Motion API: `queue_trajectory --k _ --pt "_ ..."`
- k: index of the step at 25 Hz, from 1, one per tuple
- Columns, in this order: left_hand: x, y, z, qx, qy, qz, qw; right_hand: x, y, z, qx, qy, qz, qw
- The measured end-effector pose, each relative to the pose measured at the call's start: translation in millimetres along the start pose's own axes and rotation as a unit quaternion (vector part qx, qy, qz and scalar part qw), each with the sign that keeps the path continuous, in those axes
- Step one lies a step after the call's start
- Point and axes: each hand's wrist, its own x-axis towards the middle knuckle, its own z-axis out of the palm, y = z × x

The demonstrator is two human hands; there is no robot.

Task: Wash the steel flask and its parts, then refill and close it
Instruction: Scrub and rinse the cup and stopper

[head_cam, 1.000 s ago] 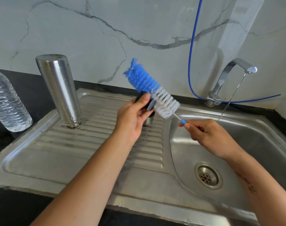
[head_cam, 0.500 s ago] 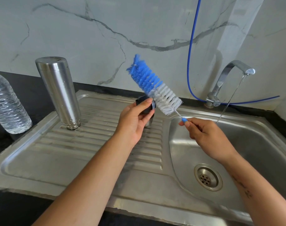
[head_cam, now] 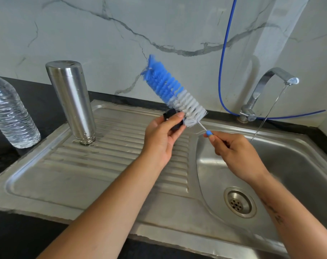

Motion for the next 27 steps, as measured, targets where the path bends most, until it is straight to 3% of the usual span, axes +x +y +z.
queue_trajectory --k 4,9,12,14,16,22,25,27 --pt "12 19 -12 -0.064 0.047 0.043 0.996 -6 3 -1 -0.012 -0.055 -0.004 0.998" --pt "11 10 -10 0.004 0.013 0.019 1.0 -2 5 -7 0.001 0.004 0.01 1.0" --pt "14 17 -17 0.137 0.019 0.067 0.988 -4 11 -10 0.011 0.017 0.022 1.0" --pt "15 15 -23 0.292 0.028 0.13 0.947 -3 12 -12 0.028 0.024 0.03 0.999" --pt "13 12 -25 0.363 0.032 0.171 0.916 -3 11 -12 0.034 0.025 0.035 0.999" --pt "13 16 -23 0.337 0.001 0.151 0.929 -4 14 -14 0.04 0.008 0.035 0.999" --pt "10 21 -18 0.212 0.002 0.106 0.971 -4 17 -12 0.048 -0.015 0.031 0.998" --pt "12 30 -20 0.165 0.007 0.096 0.982 -5 19 -14 0.047 -0.035 0.029 0.998"
